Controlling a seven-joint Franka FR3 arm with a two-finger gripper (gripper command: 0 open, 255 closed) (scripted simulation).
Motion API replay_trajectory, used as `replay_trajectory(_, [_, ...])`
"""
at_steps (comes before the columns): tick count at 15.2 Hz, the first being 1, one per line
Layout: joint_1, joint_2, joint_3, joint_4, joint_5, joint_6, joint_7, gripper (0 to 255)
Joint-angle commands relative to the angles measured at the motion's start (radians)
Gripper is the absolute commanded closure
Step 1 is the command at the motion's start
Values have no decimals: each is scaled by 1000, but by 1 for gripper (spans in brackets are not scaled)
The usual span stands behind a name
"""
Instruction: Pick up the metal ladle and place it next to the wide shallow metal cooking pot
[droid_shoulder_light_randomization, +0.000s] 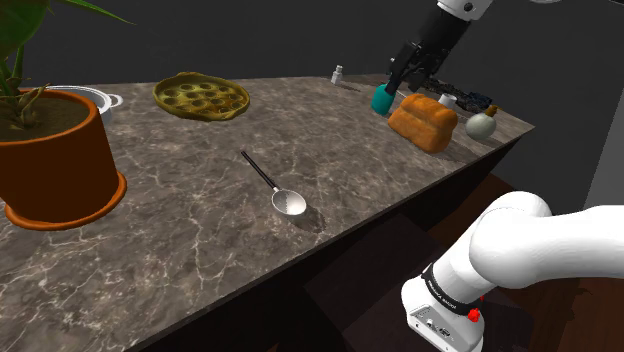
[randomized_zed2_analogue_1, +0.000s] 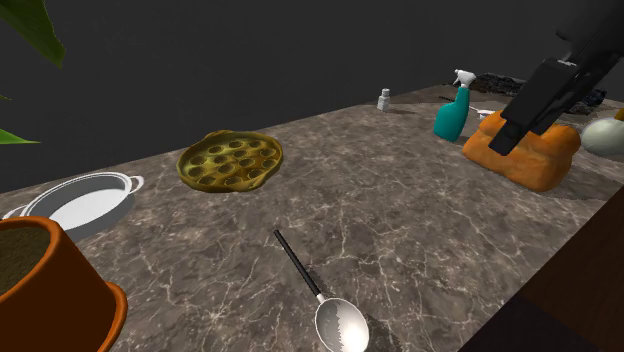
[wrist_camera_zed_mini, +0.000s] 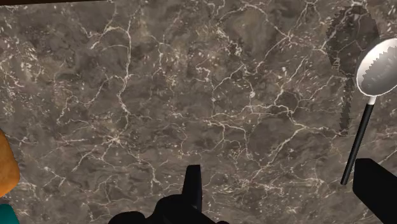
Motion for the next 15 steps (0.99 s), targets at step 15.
replay_trajectory(15, [61, 274, 159, -139, 110, 394, 184, 0])
